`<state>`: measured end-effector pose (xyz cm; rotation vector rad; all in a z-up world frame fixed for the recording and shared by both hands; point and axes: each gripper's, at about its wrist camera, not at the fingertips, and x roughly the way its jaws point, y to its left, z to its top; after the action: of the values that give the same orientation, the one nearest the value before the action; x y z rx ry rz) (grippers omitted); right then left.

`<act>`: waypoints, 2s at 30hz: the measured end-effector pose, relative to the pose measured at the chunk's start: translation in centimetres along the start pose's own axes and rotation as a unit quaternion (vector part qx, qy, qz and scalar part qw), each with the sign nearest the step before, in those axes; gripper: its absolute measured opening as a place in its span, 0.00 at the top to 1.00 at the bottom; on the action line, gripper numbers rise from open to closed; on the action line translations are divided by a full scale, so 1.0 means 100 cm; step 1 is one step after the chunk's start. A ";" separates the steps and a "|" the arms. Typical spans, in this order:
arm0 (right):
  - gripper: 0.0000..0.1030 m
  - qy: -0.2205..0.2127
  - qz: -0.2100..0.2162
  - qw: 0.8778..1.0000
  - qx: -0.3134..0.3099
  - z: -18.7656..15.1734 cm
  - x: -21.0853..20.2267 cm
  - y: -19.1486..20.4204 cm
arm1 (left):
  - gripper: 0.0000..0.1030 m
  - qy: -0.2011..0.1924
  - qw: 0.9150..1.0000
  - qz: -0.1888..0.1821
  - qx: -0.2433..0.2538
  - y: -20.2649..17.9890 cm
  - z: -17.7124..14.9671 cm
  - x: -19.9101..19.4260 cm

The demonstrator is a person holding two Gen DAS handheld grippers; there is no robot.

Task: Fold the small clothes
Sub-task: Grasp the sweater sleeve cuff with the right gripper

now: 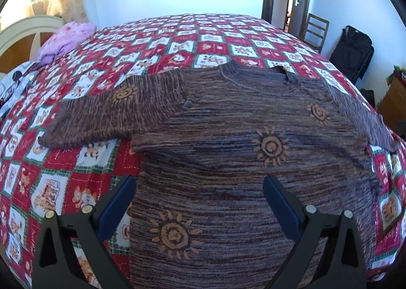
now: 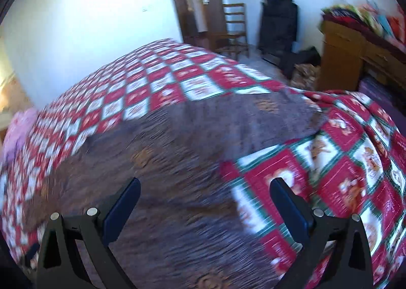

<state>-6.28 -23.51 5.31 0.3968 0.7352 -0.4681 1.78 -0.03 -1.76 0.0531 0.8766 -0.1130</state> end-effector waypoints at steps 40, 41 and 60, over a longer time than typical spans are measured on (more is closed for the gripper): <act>0.93 0.095 -0.028 0.995 0.017 0.085 0.142 -0.194 | 0.01 0.025 0.995 -0.020 0.092 -0.055 0.007 0.042; 0.93 0.086 -0.022 0.996 0.026 0.087 0.138 -0.196 | 0.01 0.025 0.995 -0.021 0.093 -0.055 0.007 0.042; 0.93 0.060 0.193 0.973 -0.114 0.071 0.081 0.066 | 0.01 0.015 0.997 -0.029 0.065 -0.036 0.008 0.037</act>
<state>6.35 -23.70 5.49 0.3436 0.7969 0.0085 4.31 -4.00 -4.10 0.1509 0.9011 -0.2227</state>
